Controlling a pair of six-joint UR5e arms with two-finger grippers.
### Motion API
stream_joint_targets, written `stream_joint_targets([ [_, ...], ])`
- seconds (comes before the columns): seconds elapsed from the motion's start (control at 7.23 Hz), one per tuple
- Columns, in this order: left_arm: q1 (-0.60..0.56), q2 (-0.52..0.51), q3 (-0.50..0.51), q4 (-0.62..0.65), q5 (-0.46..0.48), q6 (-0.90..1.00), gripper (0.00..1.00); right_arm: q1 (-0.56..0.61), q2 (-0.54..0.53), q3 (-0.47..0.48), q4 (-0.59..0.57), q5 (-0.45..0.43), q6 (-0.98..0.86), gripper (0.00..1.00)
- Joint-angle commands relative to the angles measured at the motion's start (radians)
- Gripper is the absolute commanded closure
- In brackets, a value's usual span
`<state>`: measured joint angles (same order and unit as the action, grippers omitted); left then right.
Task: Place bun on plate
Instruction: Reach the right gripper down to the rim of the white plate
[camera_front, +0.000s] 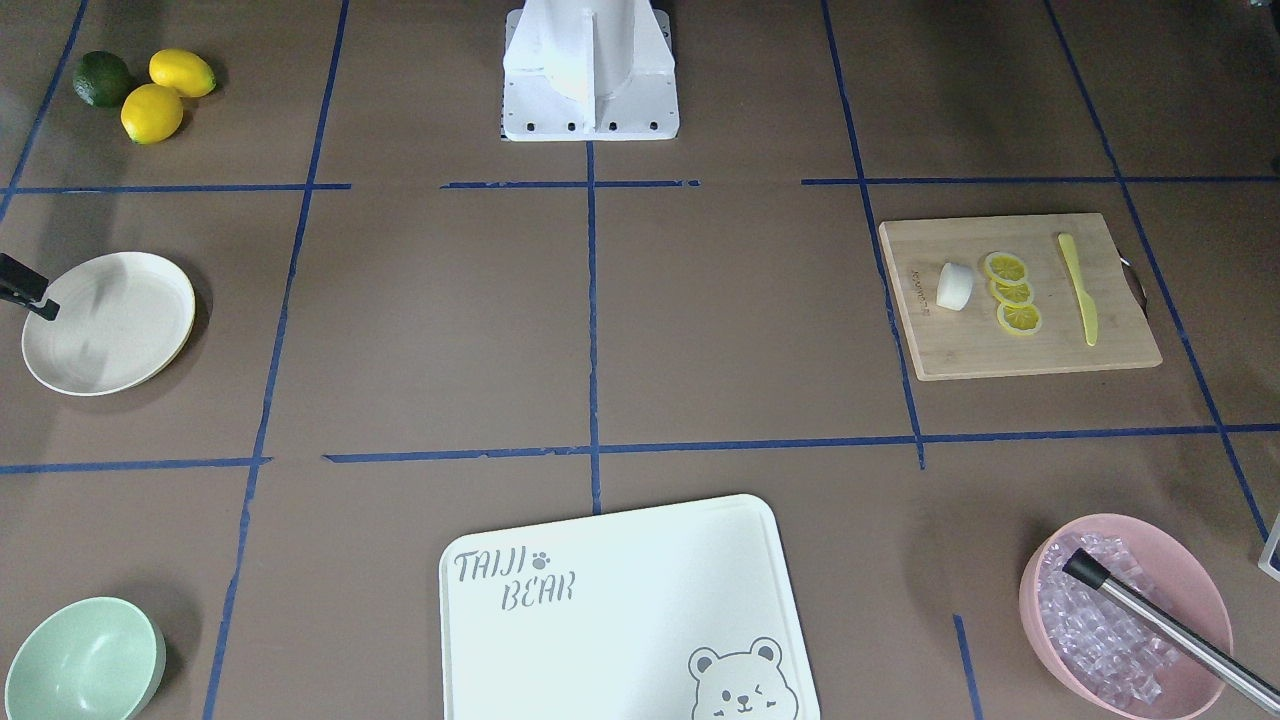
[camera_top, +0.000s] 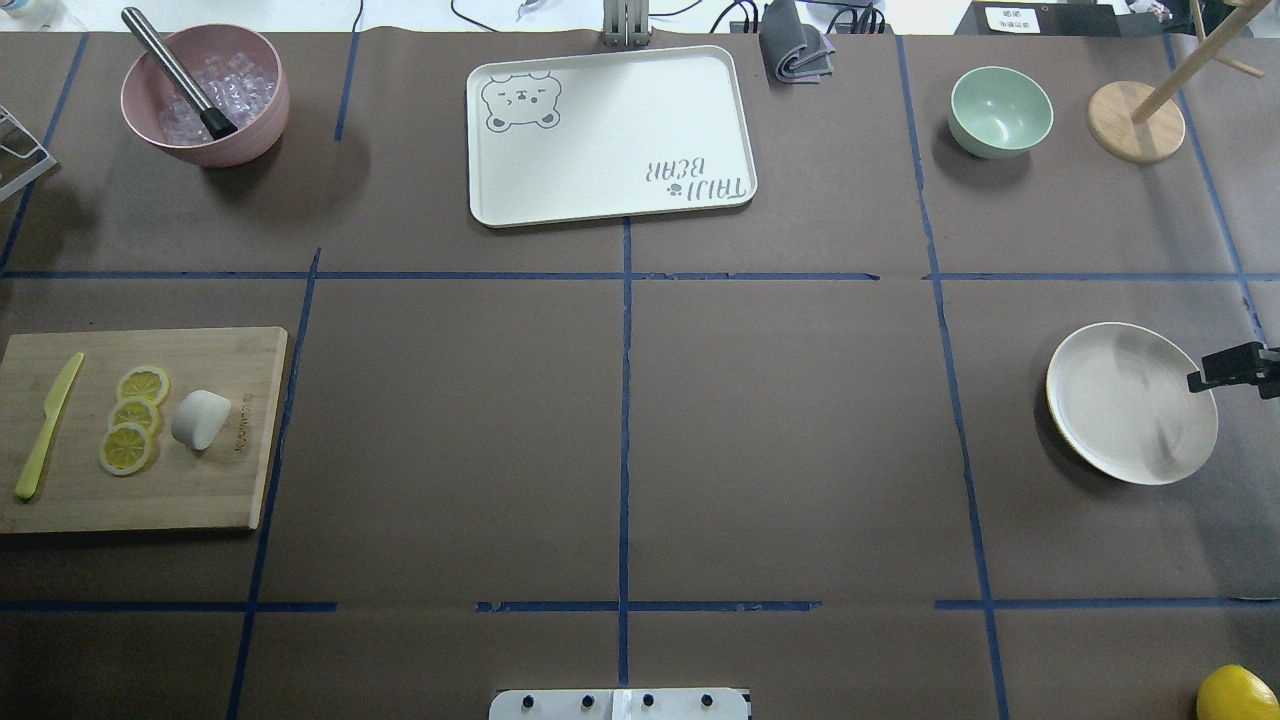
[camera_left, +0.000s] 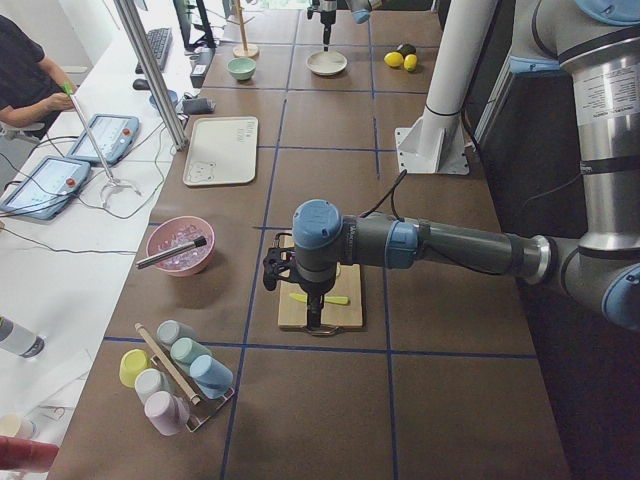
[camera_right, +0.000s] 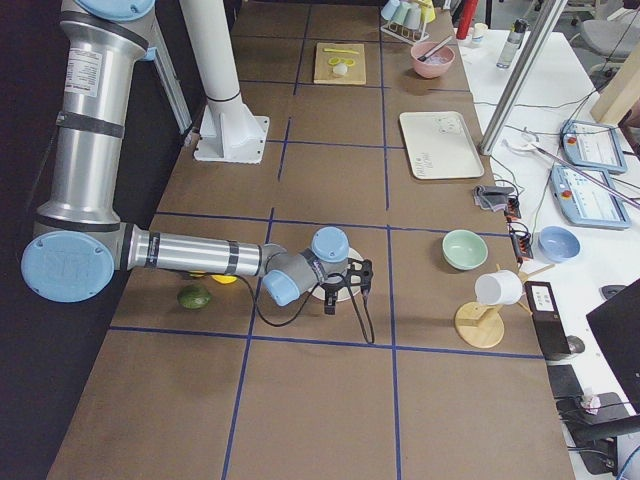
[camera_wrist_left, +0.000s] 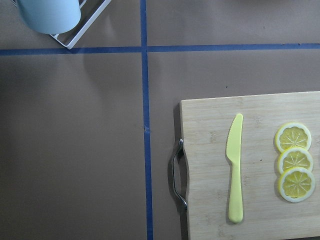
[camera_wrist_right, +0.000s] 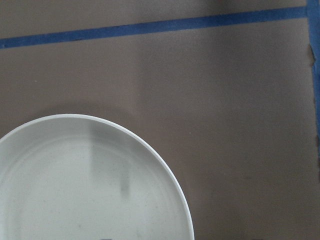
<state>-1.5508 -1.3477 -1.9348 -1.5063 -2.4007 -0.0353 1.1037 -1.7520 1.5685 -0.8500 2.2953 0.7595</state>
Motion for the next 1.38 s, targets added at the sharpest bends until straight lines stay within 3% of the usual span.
stream_joint_targets([
  [0.0,0.000,-0.001,-0.001,0.000,0.000,-0.002,0.00,-0.022,0.014,-0.043,0.006,-0.002,0.004,0.09],
  [0.42,0.000,-0.001,-0.010,0.000,-0.015,-0.002,0.00,-0.022,0.014,-0.054,0.003,-0.002,0.006,0.48],
  [0.97,0.000,-0.001,-0.016,0.001,-0.015,-0.003,0.00,-0.030,0.014,-0.059,0.000,0.001,0.006,0.69],
  [1.11,0.000,-0.001,-0.016,0.001,-0.015,-0.003,0.00,-0.030,0.016,-0.062,0.002,0.004,0.007,0.90],
  [1.25,0.000,-0.001,-0.016,0.001,-0.015,-0.003,0.00,-0.028,0.032,-0.055,0.002,0.013,0.017,1.00],
])
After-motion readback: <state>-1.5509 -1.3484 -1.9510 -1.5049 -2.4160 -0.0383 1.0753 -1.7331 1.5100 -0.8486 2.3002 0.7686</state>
